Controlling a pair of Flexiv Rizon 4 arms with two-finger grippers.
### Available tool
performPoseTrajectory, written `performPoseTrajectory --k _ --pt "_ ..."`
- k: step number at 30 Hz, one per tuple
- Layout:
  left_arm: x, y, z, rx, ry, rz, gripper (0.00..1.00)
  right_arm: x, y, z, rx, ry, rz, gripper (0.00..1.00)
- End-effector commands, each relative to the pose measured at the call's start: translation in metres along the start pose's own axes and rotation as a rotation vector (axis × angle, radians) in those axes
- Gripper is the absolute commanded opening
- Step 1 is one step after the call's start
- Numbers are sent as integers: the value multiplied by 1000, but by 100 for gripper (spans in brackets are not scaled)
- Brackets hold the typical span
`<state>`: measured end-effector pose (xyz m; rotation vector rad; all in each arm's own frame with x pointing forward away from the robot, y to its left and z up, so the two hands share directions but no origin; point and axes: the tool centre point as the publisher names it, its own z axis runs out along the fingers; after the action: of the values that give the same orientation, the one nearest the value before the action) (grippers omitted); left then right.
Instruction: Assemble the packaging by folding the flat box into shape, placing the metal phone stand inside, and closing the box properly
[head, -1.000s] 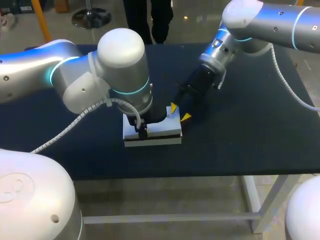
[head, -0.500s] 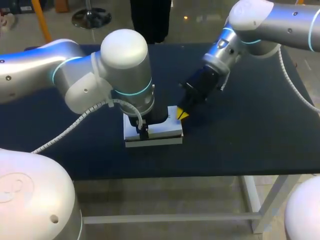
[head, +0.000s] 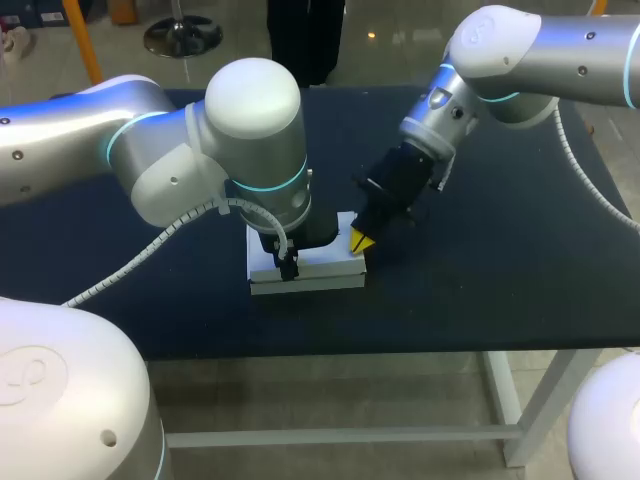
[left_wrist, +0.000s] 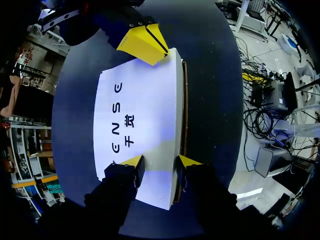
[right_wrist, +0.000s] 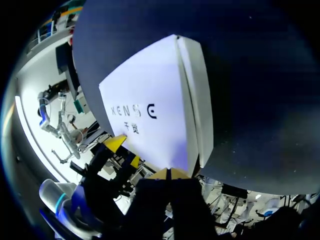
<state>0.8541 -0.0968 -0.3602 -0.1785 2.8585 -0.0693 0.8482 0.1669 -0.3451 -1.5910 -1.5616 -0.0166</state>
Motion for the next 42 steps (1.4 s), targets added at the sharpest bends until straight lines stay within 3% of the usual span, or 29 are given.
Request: performPoseTrajectory --k 1,14,26,27,28,29,30,42 --pt "0 -2 0 -8 -2 -1 47 -4 -4 4 -10 1 -5 0" --pt "-2 -1 0 -11 2 -4 47 -10 -4 8 -17 6 -18 0" --pt "-3 26 -32 97 13 -16 46 -9 6 7 -2 8 -13 0" --pt "-3 28 -34 111 22 -19 45 -9 6 7 -2 8 -13 0" --pt "-4 29 -35 118 24 -29 36 -9 7 7 -1 7 -13 0" --pt "-5 31 -35 125 27 -41 6 -8 7 7 0 7 -14 0" --pt "-7 32 -34 128 32 -45 0 -8 7 7 0 6 -14 0" --pt "-15 37 -11 116 81 -93 0 -4 9 12 1 -5 -10 0"
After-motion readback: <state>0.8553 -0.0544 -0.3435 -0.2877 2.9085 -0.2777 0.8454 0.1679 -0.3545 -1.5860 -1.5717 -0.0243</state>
